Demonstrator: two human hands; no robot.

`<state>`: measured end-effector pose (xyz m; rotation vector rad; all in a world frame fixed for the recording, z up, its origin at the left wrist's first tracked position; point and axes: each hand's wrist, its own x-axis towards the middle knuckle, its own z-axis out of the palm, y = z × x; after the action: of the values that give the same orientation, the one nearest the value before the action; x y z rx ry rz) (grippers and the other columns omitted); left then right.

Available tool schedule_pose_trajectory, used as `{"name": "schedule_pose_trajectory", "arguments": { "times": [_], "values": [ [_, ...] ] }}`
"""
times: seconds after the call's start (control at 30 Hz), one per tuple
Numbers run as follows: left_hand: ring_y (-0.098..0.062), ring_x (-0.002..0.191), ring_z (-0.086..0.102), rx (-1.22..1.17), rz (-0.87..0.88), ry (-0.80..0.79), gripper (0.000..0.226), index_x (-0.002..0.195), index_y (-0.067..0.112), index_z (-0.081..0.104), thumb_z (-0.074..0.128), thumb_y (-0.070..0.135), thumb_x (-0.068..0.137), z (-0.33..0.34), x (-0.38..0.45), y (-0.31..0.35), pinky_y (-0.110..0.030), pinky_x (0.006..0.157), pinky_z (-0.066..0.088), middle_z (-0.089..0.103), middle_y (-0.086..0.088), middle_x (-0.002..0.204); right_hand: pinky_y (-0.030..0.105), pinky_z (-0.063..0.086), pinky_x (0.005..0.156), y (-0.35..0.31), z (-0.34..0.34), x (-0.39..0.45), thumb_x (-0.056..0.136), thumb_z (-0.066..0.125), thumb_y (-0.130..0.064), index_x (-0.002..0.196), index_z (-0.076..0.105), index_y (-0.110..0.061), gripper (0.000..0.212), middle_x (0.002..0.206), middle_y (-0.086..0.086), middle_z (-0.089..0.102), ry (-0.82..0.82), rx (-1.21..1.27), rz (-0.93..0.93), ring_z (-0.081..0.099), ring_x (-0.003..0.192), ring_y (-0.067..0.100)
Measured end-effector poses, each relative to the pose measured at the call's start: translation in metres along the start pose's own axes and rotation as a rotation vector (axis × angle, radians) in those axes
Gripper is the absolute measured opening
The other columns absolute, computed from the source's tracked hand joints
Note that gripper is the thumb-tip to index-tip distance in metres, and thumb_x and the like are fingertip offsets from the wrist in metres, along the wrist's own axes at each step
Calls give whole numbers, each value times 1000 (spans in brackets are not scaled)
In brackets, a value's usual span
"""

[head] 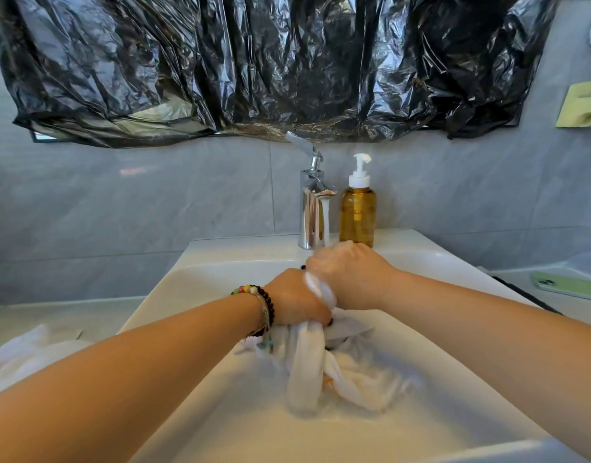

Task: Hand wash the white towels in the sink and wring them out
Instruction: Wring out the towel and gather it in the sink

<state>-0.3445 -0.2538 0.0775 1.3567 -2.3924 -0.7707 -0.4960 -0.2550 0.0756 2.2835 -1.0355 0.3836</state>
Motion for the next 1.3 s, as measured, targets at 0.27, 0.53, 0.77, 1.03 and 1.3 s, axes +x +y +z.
{"name": "schedule_pose_trajectory", "arguments": {
  "times": [0.27, 0.53, 0.77, 1.03, 1.3],
  "values": [
    [-15, 73, 52, 330, 39, 161, 17, 75, 26, 49, 64, 27, 82, 14, 11, -6, -18, 53, 33, 49, 8, 74, 32, 40, 66, -16, -26, 19, 80, 67, -22, 107, 59, -21, 28, 87, 3, 53, -504, -87, 207, 57, 90, 25],
    [-16, 82, 58, 314, 56, 152, 29, 103, 24, 62, 67, 42, 82, 24, 14, -6, -26, 68, 45, 62, 2, 92, 24, 36, 52, -6, -25, 16, 79, 72, -27, 70, 46, -19, 29, 75, 1, 48, -748, 73, 292, 45, 65, 12],
    [-17, 82, 60, 369, 47, 144, 18, 89, 25, 54, 68, 36, 82, 24, 15, 3, -27, 68, 49, 61, 2, 88, 26, 45, 58, 2, -26, 12, 73, 79, -27, 76, 47, -19, 33, 77, 3, 55, -807, 236, 400, 54, 67, 13],
    [-13, 76, 57, 146, -67, 215, 32, 94, 19, 58, 74, 37, 73, 15, 18, 0, -20, 58, 42, 64, -2, 95, 24, 46, 63, 9, -30, -4, 71, 81, -24, 101, 52, -25, 42, 87, -10, 53, -526, 494, 553, 55, 86, 16],
    [-24, 76, 61, -835, -468, 424, 53, 113, 8, 55, 79, 35, 75, -9, 10, 10, -35, 74, 49, 62, -7, 86, 35, 54, 84, -42, -51, -12, 76, 65, -15, 122, 48, -16, 49, 114, 7, 60, -439, 870, 879, 59, 104, 24]
  ]
}}
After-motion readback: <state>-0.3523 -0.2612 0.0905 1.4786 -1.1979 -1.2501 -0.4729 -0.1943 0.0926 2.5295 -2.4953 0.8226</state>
